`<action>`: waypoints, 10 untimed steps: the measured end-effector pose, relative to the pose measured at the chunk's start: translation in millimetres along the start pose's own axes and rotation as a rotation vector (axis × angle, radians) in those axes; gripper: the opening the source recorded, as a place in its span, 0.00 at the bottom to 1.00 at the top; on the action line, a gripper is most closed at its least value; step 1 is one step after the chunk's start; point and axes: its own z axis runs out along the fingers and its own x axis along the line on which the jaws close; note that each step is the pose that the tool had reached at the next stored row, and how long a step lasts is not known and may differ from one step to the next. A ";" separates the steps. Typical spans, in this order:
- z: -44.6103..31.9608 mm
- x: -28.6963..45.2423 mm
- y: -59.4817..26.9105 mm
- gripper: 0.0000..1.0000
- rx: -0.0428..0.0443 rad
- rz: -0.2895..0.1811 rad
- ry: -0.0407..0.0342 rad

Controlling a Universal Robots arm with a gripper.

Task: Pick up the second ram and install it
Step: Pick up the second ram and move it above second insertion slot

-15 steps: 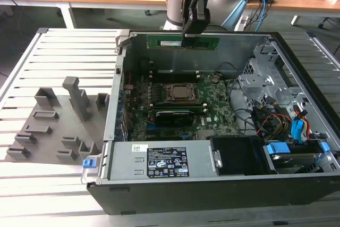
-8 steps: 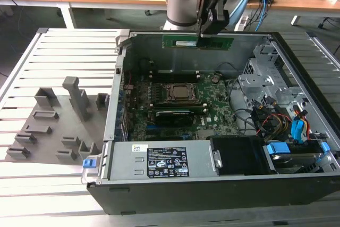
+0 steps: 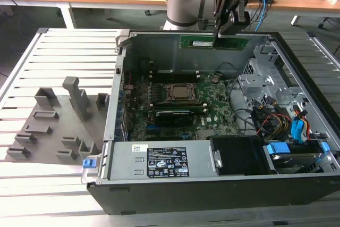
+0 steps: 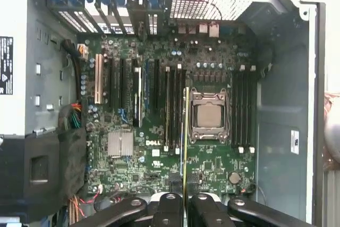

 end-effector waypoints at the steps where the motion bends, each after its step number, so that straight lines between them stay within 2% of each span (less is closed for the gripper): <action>1: 0.8 -1.3 -6.0 0.14 -0.0008 0.000 0.0003; 4: 3.3 -4.8 -21.7 0.14 -0.0027 -0.001 0.0014; 7: 5.4 -7.7 -33.6 0.14 -0.0038 -0.001 0.0023; 10: 7.5 -10.2 -41.7 0.14 -0.0044 -0.001 0.0032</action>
